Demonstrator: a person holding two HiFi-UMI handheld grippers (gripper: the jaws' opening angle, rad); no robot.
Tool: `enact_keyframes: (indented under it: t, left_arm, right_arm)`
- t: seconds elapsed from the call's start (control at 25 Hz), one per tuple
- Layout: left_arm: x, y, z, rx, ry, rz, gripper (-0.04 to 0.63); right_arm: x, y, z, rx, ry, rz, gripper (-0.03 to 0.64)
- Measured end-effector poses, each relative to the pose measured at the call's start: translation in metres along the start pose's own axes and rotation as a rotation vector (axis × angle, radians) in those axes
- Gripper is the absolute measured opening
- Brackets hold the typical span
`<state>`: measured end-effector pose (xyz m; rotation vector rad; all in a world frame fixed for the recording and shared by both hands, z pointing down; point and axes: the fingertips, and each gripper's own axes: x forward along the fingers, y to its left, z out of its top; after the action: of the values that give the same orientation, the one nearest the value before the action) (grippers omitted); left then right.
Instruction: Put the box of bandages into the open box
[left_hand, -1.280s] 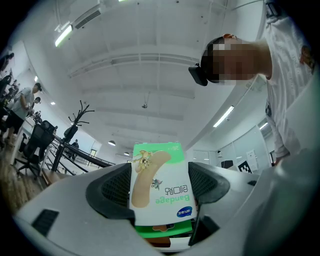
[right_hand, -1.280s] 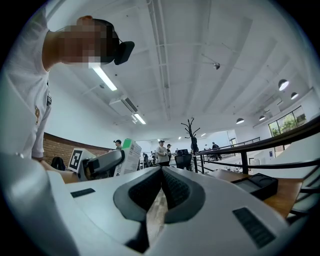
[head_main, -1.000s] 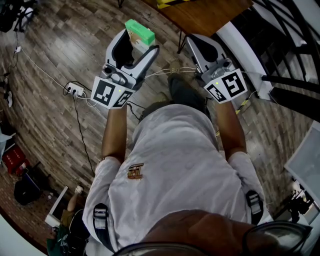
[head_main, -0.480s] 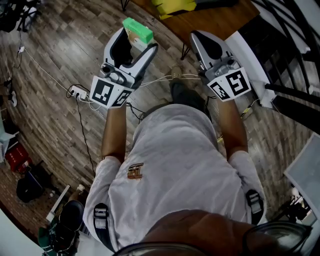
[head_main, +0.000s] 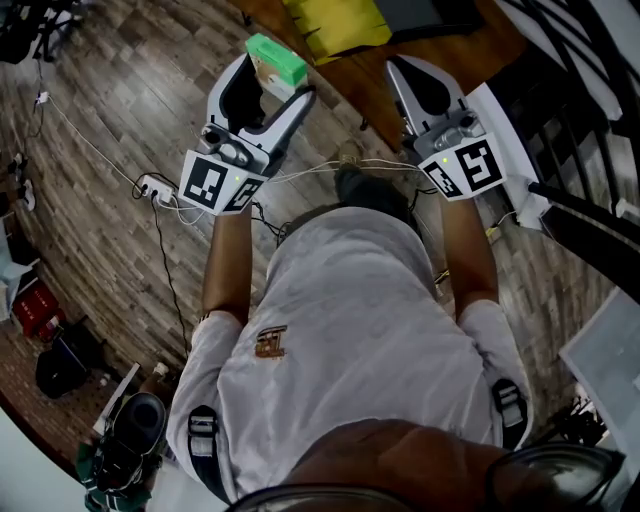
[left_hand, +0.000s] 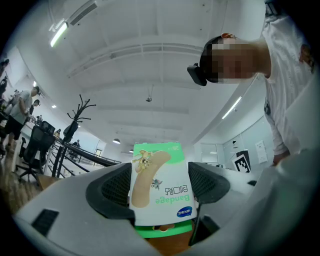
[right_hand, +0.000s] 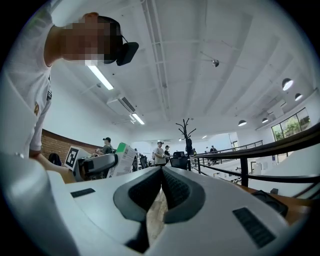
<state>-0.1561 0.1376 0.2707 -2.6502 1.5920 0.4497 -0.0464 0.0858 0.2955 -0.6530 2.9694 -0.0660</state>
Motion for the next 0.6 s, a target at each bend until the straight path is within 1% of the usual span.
enact_keyframes:
  t: [0.24, 0.44, 0.6]
  left_arm:
    - [0.057, 0.022, -0.024, 0.039, 0.05, 0.007, 0.368]
    - [0.097, 0.041, -0.039, 0.067, 0.085, 0.012, 0.368]
    - [0.128, 0.044, -0.059, 0.093, 0.126, 0.007, 0.368]
  right_arm:
    - [0.015, -0.066, 0.0, 0.006, -0.012, 0.001, 0.032]
    - [0.03, -0.109, -0.003, 0.017, -0.012, 0.008, 0.032]
    - [0.034, -0.143, -0.007, 0.028, -0.014, 0.017, 0.032]
